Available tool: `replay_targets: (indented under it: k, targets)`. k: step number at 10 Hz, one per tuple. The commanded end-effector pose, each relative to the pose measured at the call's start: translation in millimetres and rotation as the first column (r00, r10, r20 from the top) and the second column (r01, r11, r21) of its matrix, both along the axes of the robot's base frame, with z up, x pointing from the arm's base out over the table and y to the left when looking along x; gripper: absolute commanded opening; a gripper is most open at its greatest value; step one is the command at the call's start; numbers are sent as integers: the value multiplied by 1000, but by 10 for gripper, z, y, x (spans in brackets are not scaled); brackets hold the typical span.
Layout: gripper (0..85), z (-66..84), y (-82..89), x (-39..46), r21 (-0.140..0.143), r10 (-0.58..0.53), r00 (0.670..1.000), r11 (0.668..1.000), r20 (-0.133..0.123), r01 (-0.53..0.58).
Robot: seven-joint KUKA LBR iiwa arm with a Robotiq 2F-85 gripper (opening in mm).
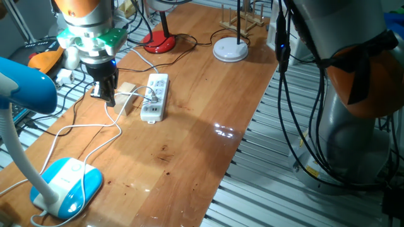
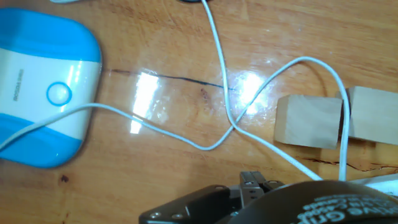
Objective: Plug in the power cord of the desk lamp, turn on the socket, and light up the desk lamp
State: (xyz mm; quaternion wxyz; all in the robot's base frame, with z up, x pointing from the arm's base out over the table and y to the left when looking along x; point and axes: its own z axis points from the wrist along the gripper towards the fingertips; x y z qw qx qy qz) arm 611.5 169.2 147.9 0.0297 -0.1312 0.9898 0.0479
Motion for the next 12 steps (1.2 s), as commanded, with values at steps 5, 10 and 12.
replay_targets:
  k: [5, 10, 12]
  targets:
    - [0, 1, -16, -5, -1, -9, 1000, 1000, 11, 9]
    - [0, -14, -8, 29, 9, -2, 1000, 1000, 9, 2]
    - [0, -16, -14, 26, 6, 2, 1000, 1000, 14, -2]
